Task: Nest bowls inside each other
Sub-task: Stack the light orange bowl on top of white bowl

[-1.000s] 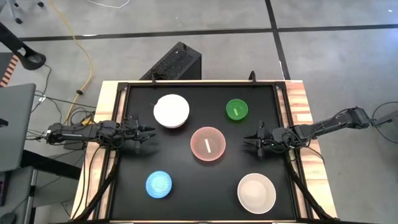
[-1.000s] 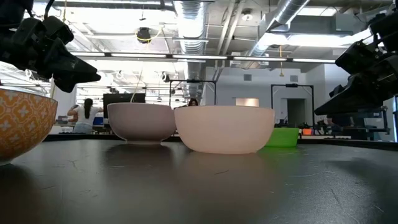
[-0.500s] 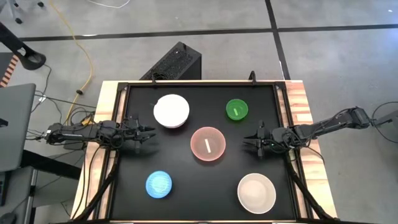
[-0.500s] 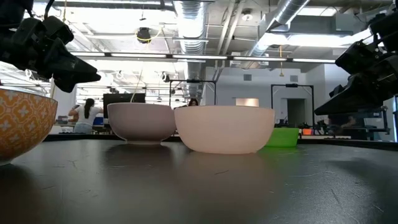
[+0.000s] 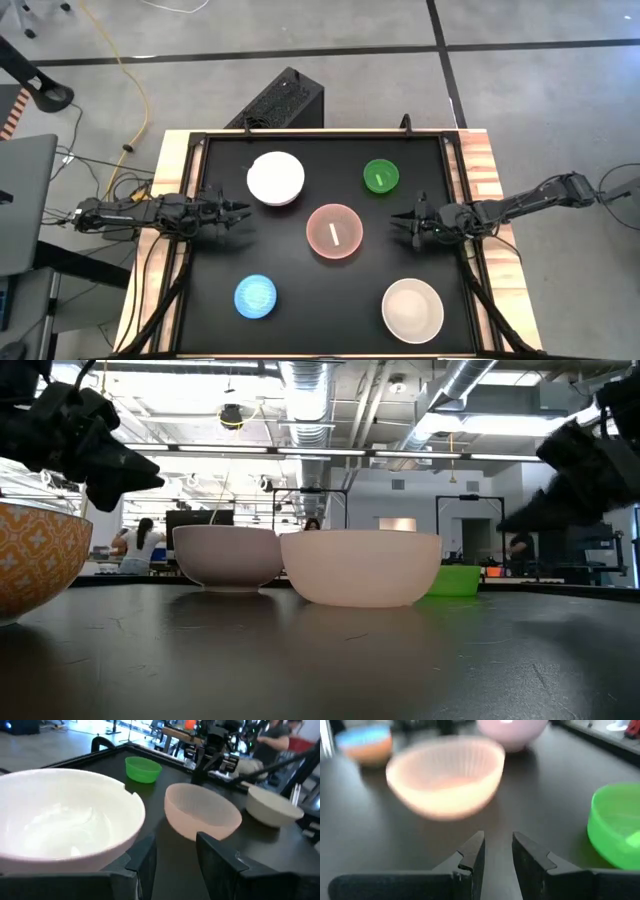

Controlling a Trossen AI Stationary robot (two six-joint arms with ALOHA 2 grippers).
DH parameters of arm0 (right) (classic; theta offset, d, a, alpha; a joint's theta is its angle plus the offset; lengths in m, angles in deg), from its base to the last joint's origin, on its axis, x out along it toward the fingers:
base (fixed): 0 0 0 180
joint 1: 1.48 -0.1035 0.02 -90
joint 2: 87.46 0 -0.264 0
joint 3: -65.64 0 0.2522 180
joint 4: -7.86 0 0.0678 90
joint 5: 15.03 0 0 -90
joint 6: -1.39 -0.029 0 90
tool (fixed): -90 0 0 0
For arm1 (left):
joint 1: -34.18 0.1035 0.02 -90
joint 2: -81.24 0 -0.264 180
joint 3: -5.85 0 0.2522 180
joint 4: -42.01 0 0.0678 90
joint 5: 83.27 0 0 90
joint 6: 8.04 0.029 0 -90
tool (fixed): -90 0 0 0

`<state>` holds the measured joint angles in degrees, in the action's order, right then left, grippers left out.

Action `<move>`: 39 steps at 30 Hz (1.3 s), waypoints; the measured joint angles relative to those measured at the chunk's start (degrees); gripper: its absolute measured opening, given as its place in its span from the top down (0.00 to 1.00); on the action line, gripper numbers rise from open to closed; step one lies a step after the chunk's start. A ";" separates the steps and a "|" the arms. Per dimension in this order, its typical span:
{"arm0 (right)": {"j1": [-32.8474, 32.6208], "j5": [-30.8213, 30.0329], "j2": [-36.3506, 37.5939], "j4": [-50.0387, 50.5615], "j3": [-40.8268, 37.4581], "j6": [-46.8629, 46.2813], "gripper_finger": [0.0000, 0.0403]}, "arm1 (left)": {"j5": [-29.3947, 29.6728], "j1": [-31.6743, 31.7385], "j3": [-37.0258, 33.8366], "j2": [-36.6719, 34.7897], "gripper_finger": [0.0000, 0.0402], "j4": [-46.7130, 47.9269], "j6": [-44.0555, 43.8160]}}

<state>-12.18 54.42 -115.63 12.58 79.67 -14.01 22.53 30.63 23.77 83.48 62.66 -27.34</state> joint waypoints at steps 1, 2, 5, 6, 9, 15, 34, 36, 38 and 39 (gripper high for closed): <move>-0.02 -0.06 0.00 -1.70 0.00 -2.05 0.71 | 0.28 0.00 0.00 0.00 0.68 -0.87 -0.33; -0.02 -0.20 0.00 -3.20 0.00 -3.90 0.71 | 0.73 0.00 0.00 -0.01 0.68 -1.73 -0.32; -0.02 -0.22 0.00 -9.67 0.00 -7.72 0.71 | 1.42 0.00 0.00 0.00 0.68 -4.39 2.60; -0.02 -0.04 0.02 -11.46 0.04 -8.38 0.71 | 1.40 0.00 0.00 0.00 0.68 -5.45 3.63; 0.71 -1.13 0.02 -12.77 0.98 -8.35 0.71 | 0.90 -0.02 0.00 0.00 0.68 -9.40 5.81; 5.61 -1.89 0.00 -13.51 4.50 -14.83 0.71 | 0.78 0.00 0.07 0.00 0.68 -12.32 11.19; 6.40 5.03 -33.53 26.71 44.99 -24.56 0.69 | -1.05 0.00 8.15 2.71 0.68 3.77 18.18; 6.37 5.01 -38.51 32.76 49.80 -25.11 0.66 | -1.21 -0.02 8.15 3.06 0.68 3.50 18.17; 6.36 5.03 -43.74 37.32 54.92 -24.45 0.61 | -1.37 -0.02 8.17 3.44 0.68 3.00 18.46; 6.47 4.90 -46.15 39.25 57.61 -23.35 0.59 | -1.50 -0.02 8.17 3.72 0.68 2.91 18.56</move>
<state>-5.71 59.31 -161.77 51.84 137.28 -37.36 21.04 30.61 31.95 87.20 65.57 -8.78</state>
